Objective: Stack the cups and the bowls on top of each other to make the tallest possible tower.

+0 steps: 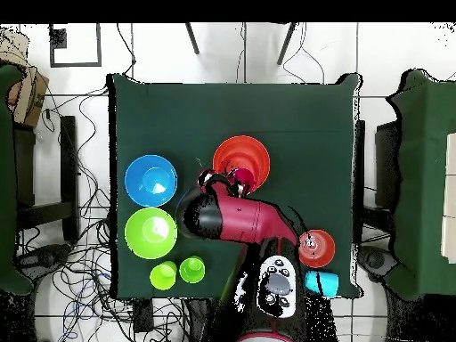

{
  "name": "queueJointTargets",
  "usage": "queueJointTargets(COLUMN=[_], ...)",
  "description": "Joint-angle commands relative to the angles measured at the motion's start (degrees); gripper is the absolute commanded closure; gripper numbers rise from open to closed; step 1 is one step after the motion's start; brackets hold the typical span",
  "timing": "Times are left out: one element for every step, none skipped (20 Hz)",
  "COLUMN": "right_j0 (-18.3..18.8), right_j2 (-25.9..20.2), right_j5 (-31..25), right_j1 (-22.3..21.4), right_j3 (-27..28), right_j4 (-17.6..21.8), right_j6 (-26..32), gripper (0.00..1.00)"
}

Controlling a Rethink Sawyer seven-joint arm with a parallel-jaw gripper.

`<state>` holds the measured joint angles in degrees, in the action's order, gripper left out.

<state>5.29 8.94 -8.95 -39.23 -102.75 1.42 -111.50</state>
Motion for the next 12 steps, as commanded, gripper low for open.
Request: queueJointTargets(right_j0=[-0.5,-0.6,-0.8,-0.9,-0.8,-0.8,-0.8,-0.7,-0.7,-0.6,-0.6,-0.4], right_j2=[-5.3,-5.2,-5.1,-5.0,-5.1,-5.0,-5.0,-5.0,-5.1,-5.1,-5.1,-5.2], right_j5=[0.1,-0.1,0.0,-0.1,-0.1,-0.2,-0.4,-0.6,-0.9,-1.1,-1.4,-1.5], right_j1=[1.5,1.5,1.3,1.2,1.2,1.2,1.1,1.0,0.9,0.9,0.9,0.8], right_j3=[1.0,1.2,0.9,0.9,0.8,0.9,0.8,0.9,1.0,1.0,1.1,1.2], right_j4=[1.3,1.2,1.2,1.2,1.2,1.2,1.3,1.4,1.4,1.5,1.6,1.7], right_j6=[-5.1,-5.0,-5.2,-5.2,-5.2,-5.1,-5.0,-4.8,-4.6,-4.5,-4.2,-4.0], gripper=[1.00,1.00,1.00,1.00,1.00,1.00,1.00,1.00,1.00,1.00,1.00,1.00])
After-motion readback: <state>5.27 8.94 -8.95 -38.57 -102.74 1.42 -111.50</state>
